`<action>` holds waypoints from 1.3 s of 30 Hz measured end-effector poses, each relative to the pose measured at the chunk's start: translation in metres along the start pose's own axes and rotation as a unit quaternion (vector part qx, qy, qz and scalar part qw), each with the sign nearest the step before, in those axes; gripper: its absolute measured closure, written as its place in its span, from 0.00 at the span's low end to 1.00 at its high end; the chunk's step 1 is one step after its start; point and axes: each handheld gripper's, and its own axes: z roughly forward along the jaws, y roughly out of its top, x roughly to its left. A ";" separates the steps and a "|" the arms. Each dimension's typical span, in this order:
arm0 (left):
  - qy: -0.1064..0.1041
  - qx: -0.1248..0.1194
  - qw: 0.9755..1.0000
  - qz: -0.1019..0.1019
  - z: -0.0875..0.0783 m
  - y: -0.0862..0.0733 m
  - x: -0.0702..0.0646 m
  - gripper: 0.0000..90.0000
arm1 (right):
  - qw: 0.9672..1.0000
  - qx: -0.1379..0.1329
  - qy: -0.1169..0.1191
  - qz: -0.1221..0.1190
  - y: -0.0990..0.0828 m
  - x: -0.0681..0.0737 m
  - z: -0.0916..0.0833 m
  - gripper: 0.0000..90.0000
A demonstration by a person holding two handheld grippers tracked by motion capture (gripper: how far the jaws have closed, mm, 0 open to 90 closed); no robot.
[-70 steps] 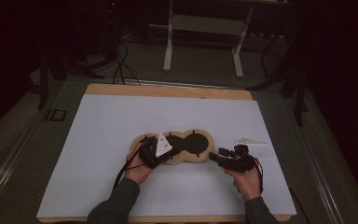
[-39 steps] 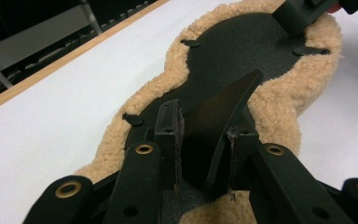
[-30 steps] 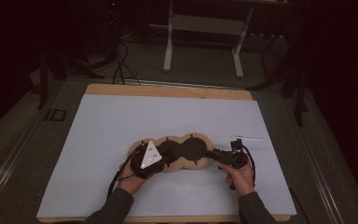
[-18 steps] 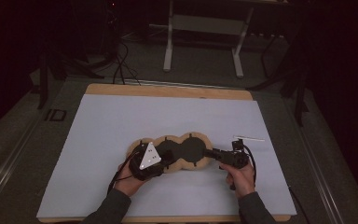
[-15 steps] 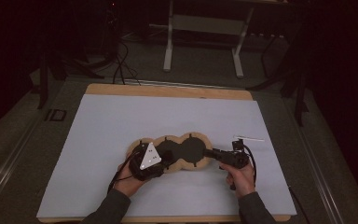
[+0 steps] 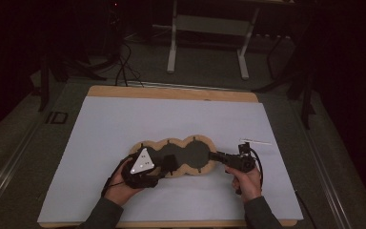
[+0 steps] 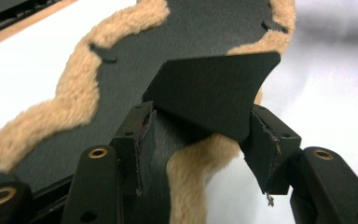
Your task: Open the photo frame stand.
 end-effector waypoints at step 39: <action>0.059 0.033 0.980 -0.186 -0.039 -0.049 0.061 0.36 | 0.998 -0.001 -0.006 -0.059 -0.004 0.006 -0.004 0.69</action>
